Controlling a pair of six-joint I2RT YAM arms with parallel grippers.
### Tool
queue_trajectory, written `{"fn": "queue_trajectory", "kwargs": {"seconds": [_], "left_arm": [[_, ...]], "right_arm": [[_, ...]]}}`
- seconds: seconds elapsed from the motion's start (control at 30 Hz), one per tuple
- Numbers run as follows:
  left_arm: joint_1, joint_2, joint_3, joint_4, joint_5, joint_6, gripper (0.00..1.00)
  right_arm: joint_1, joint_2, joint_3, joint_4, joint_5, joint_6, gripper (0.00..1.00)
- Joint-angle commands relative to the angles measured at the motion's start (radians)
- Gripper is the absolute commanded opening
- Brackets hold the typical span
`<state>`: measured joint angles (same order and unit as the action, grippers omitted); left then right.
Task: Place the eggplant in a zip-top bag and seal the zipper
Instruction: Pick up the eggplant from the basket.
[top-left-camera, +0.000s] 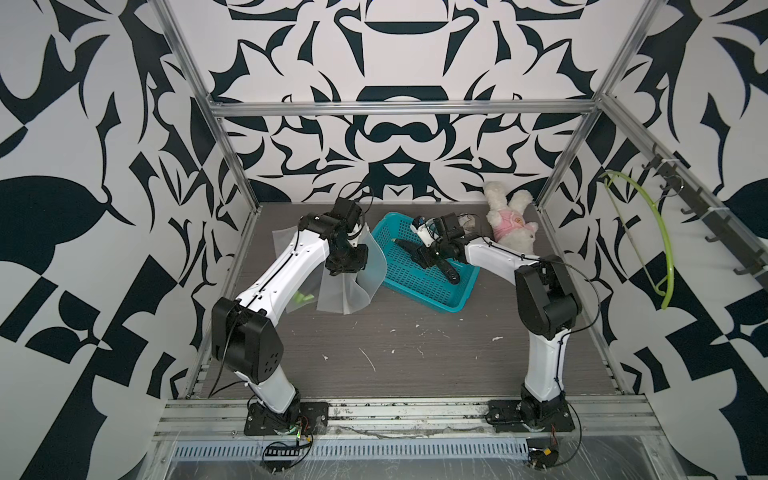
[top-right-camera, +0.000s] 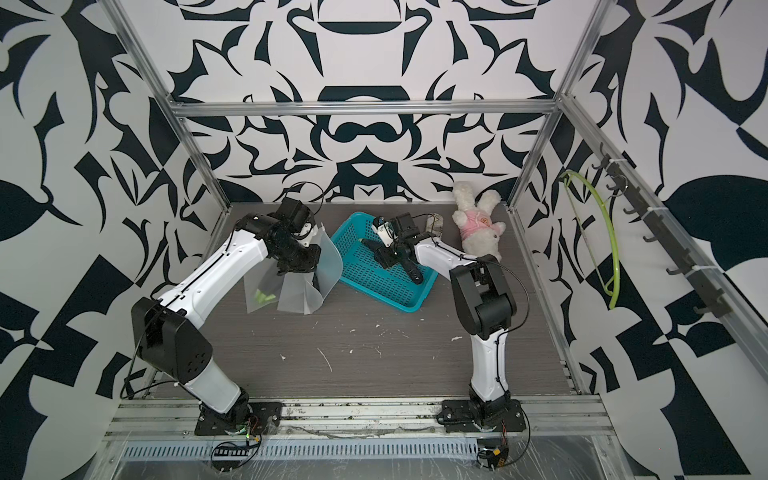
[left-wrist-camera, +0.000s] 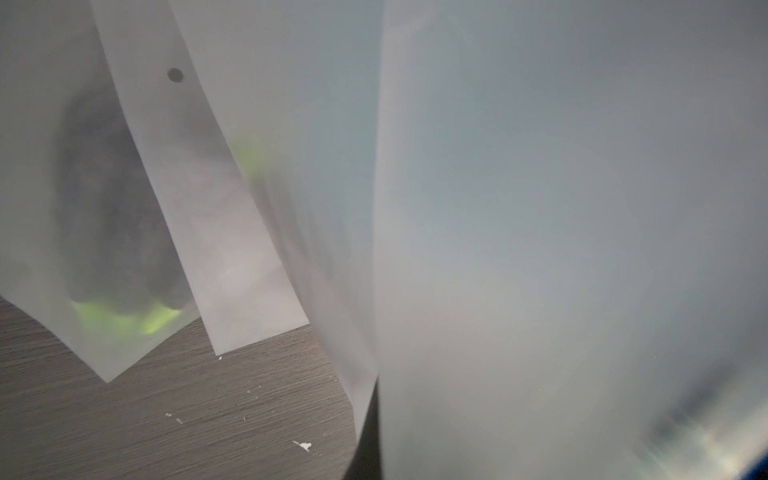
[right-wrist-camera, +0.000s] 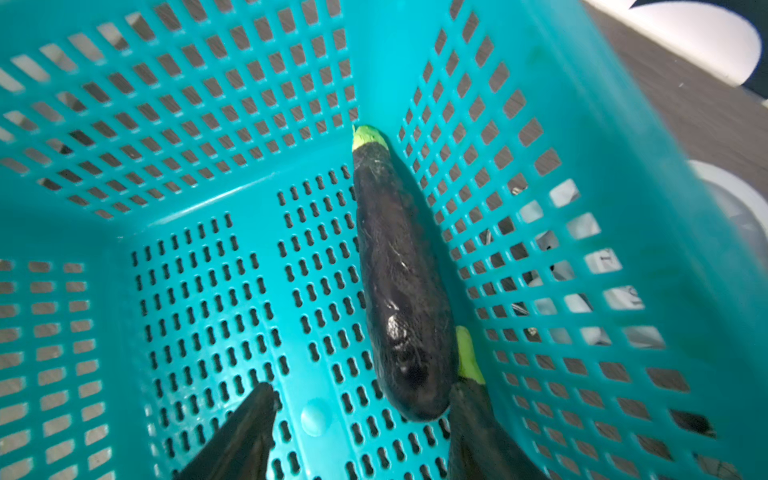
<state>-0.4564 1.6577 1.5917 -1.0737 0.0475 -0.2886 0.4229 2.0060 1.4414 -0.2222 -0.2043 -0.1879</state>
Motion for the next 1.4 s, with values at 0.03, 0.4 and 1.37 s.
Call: {"fn": "queue_trajectory", "kwargs": {"seconds": [0.03, 0.4, 1.37], "left_arm": [[0.002, -0.010, -0.012, 0.000, 0.012, -0.003, 0.00], [0.001, -0.022, -0.020, 0.007, 0.022, -0.006, 0.00], [0.002, 0.003, -0.007, 0.018, 0.010, 0.003, 0.00]], "right_arm": [[-0.001, 0.012, 0.064, -0.033, -0.018, -0.013, 0.65], [-0.001, 0.052, 0.103, -0.094, -0.106, 0.005, 0.59], [0.011, 0.058, 0.180, -0.135, -0.060, 0.127, 0.42]]}}
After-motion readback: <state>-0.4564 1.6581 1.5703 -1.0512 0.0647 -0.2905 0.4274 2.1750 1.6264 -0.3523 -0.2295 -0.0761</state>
